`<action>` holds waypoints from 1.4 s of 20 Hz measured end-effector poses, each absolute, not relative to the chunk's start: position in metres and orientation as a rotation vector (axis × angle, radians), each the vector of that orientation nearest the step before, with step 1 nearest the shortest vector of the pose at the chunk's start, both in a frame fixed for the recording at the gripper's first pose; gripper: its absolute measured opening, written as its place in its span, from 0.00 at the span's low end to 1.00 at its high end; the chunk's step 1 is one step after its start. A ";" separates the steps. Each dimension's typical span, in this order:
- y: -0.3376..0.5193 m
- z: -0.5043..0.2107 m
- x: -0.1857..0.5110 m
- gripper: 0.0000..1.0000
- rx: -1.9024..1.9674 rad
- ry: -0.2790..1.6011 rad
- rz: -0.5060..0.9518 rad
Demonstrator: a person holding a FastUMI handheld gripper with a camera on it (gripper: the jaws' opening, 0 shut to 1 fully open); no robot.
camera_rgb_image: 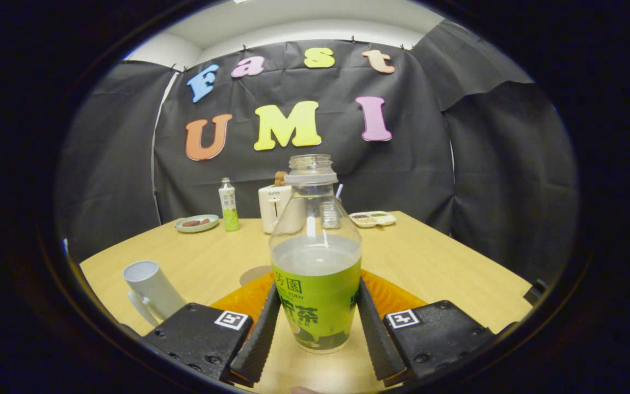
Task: Take the bottle from table, then pour the juice into the cup, finally place the bottle on the coaster
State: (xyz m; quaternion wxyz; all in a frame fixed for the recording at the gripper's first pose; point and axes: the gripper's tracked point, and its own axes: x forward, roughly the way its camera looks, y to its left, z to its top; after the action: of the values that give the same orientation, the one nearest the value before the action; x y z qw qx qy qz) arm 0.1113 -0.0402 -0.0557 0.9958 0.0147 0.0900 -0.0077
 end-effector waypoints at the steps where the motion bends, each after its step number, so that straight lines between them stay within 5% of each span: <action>1: -0.037 -0.049 0.112 0.77 0.003 0.176 -0.006; 28: 0.045 0.003 0.147 0.76 -1.322 -0.045 -0.061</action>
State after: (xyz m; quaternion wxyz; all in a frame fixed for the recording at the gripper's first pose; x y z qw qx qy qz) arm 0.1468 0.0449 0.0026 0.7886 -0.6139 -0.0208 -0.0283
